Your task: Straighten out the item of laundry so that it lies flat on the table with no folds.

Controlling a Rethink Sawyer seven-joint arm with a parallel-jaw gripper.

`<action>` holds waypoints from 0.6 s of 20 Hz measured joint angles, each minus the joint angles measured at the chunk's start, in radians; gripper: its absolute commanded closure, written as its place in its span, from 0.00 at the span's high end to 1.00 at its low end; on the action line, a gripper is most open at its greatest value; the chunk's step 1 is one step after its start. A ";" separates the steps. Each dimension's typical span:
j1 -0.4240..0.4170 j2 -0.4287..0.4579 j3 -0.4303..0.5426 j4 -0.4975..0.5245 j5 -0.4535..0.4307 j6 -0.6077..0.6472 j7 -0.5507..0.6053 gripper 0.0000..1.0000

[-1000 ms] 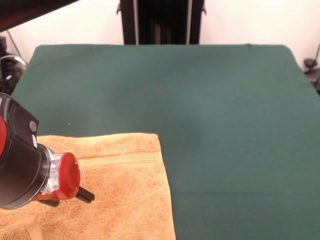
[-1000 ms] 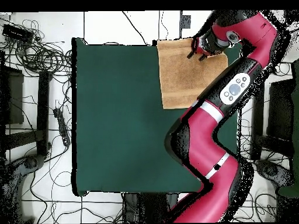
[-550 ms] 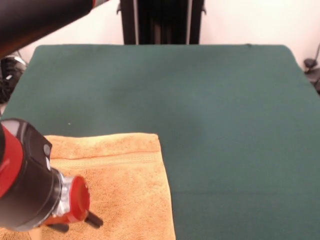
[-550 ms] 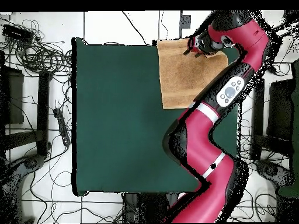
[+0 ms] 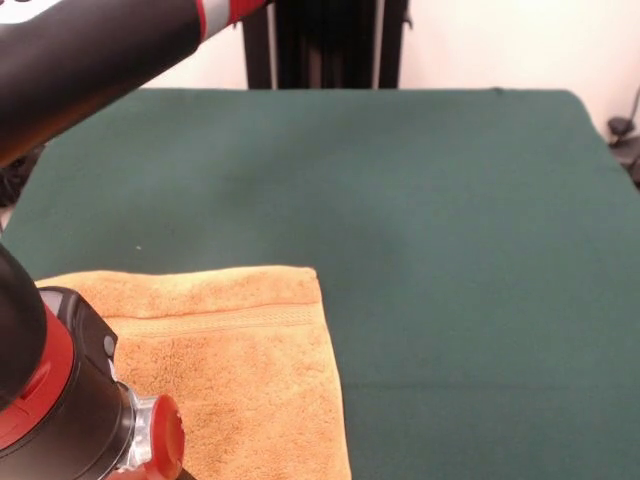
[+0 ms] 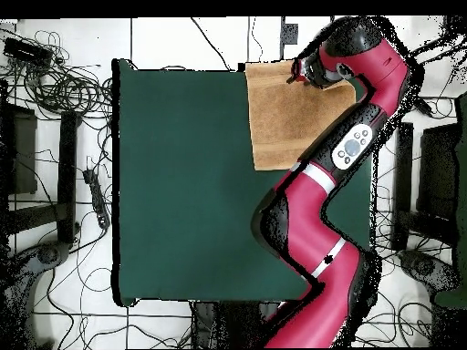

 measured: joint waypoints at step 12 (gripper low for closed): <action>0.000 -0.019 0.000 0.000 -0.029 0.004 -0.089 1.00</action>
